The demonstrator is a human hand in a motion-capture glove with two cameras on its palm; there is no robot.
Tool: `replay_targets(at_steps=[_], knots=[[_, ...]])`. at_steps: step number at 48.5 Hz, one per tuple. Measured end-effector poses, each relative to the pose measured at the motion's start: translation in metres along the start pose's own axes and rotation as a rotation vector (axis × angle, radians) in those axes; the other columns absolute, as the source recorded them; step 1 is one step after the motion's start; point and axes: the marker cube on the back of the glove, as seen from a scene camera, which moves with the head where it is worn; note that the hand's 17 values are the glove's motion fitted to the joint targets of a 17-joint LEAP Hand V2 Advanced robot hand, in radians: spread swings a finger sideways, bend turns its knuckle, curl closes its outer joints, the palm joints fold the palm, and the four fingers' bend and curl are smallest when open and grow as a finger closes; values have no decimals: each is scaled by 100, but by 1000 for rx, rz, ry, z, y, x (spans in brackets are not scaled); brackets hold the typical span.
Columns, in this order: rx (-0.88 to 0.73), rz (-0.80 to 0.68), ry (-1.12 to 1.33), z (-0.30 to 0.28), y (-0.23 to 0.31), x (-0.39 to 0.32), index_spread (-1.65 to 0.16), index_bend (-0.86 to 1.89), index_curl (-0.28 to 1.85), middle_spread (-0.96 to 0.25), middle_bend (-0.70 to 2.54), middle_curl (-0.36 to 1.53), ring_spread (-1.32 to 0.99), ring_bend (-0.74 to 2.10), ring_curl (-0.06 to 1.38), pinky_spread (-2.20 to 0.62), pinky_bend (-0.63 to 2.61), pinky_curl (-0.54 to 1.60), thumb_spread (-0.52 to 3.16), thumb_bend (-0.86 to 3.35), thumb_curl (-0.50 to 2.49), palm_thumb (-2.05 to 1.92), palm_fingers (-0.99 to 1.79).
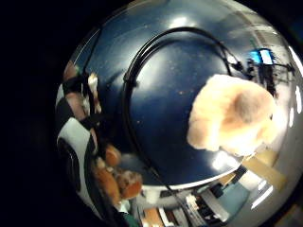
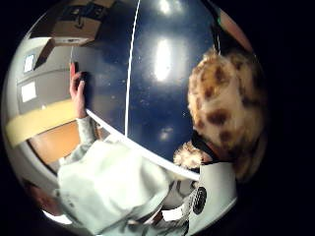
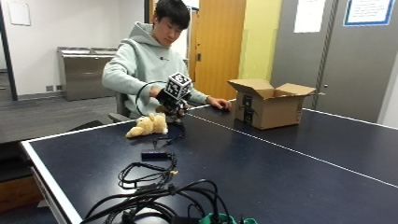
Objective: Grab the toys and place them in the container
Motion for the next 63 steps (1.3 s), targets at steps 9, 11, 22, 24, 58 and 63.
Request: replay_targets(at_steps=[9, 11, 22, 24, 58, 63], knots=[[-139, -41, -31, -62, -11, -19, -36, 31, 4, -27, 74, 48, -32, 128, 57, -41, 114, 40, 63, 27, 74, 74, 98], [-129, -84, -22, -79, -9, -36, -37, 32, 4, -28, 73, 49, -32, 127, 57, -42, 114, 40, 58, 27, 76, 74, 99], [148, -589, 152, -179, 16, -190, -40, 34, 4, -32, 71, 53, -34, 124, 57, -42, 110, 42, 38, 26, 86, 74, 101], [213, -558, 92, -197, 14, -226, -41, 34, 3, -33, 70, 54, -34, 123, 57, -42, 109, 43, 35, 26, 87, 74, 101], [611, -109, 42, -276, -82, -196, -30, 18, 16, -4, 11, 35, -4, 27, 28, -3, 104, 40, 106, -3, 61, 5, -23], [703, 133, 77, -298, -55, -79, -30, 19, 19, -2, 16, 34, -2, 23, 27, 1, 95, 36, 116, -1, 55, 4, -14]])
